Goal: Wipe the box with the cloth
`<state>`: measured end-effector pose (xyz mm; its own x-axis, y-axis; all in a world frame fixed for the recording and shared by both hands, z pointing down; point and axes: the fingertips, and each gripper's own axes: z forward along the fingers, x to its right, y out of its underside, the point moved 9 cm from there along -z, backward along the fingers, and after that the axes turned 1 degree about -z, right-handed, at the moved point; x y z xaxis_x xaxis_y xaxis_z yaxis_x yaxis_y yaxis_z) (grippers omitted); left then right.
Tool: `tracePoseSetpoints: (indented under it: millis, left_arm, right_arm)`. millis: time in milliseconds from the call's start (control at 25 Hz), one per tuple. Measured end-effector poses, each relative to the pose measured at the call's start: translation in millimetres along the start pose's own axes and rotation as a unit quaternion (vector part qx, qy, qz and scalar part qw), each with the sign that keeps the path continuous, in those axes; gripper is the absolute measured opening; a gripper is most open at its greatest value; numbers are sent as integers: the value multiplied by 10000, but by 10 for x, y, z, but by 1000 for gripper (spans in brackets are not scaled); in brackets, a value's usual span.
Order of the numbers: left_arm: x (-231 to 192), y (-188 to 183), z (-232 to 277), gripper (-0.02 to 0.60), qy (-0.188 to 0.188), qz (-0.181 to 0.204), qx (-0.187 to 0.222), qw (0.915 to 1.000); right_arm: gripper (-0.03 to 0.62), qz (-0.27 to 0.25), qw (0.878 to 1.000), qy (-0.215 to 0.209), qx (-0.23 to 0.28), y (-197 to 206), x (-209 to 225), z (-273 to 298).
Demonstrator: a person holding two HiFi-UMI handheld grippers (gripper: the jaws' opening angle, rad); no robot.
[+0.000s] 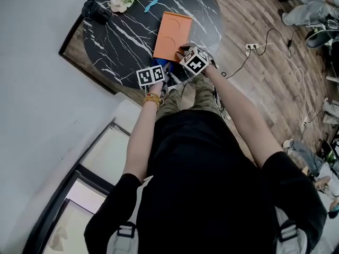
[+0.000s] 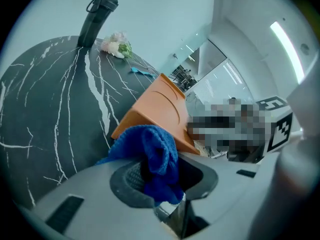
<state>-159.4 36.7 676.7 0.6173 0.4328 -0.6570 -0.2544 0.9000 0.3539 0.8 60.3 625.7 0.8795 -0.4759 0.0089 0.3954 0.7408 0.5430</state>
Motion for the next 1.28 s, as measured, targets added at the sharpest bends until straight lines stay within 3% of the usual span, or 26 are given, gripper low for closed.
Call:
tracePoseSetpoints:
  millis: [280,360,440,480,600,680,920,1120,1280]
  left_arm:
    - [312,99,170,109,549,211,-449,9973]
    - [424,62,76,109,911,541,-377,9937]
    - [501,-21,-180,110,1232,931,13,9880]
    - [495,-72,-338,110,1333,938,256,9863]
    - [380,-272,-733,110,1635,267,789,9830]
    - [330,-386,-894,110,1808,32,912,9793]
    - [657,-469,-867,110,2181,699,745,9706]
    - [719,-604,-809,110,2259,275,1078,9678]
    - [805,-725,-720,118,2112,1,1306,9687]
  right_arm:
    - [81,185,9998,24,56,18,16,5]
    - [81,214,9993,-303,26,31,7,-1]
    - [83,86,9954,-936,199,65,-56,-70]
    - [83,-9,9923,-1170,395,78,-86,-155]
    - [105,-245,9830,-1442,1111,74,-133,-488]
    - [143,-547,9773,-1523,1366,28,-217,-616]
    - [198,-1403,9603,-1640,1767,-355,-525,-652]
    - [198,-1505,9591,-1412,1935,-454,-417,-673]
    - [142,-1242,9521,-1705,2214,-438,-158,-651]
